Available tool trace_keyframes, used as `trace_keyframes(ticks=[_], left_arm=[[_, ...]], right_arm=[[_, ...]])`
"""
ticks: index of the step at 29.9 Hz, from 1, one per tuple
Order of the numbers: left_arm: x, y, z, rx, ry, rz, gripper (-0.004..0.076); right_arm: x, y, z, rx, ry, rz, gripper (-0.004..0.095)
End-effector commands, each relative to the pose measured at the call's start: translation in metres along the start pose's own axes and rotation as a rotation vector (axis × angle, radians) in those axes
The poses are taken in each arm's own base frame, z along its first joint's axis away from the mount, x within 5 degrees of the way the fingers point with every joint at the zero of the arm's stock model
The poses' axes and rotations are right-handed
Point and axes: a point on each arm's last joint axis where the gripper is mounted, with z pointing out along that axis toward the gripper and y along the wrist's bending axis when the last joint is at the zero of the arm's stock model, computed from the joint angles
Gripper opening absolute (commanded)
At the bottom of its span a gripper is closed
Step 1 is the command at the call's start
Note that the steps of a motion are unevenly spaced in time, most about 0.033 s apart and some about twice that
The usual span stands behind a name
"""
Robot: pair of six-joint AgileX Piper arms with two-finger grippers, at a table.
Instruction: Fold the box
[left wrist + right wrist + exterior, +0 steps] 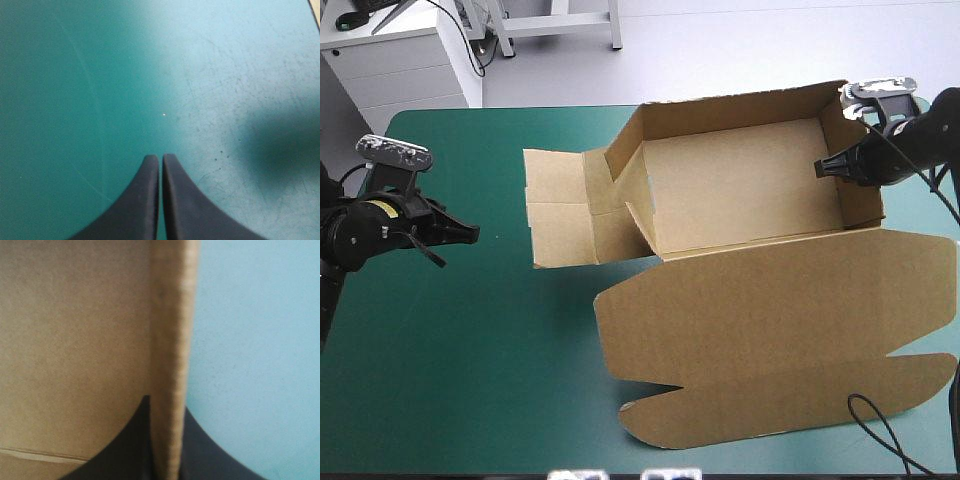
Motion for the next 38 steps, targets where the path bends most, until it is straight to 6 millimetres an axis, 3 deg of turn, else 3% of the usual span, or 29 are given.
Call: trace_keyframes(ticks=[1,8,12,18,23,30,38], left_arm=[[-0.008,0.010,-0.011,-0.036,-0.096,-0.041,0.0009],[0.000,0.032,0.002,0.056,-0.079,-0.156,0.0017],[0.009,0.035,0.024,0.146,-0.093,-0.209,0.0017],[0.027,0.028,0.073,0.275,-0.053,-0.335,0.0015],[0.023,0.009,0.100,0.509,-0.122,-0.318,0.0015],[0.008,-0.018,0.106,0.721,-0.217,-0.328,0.0015],[-0.007,-0.039,0.094,0.864,-0.276,-0.323,0.0012]], right_arm=[[0.001,0.010,-0.043,-0.009,-0.120,-0.012,-0.0019],[0.007,0.016,-0.065,-0.009,-0.174,-0.020,-0.0019],[0.010,0.020,-0.076,-0.011,-0.201,-0.024,-0.0019],[0.010,0.025,-0.081,-0.057,-0.225,-0.019,-0.0019],[0.009,0.031,-0.082,-0.121,-0.245,-0.033,-0.0019],[0.009,0.031,-0.082,-0.122,-0.245,-0.031,-0.0019],[0.009,0.031,-0.082,-0.126,-0.246,-0.028,-0.0019]])
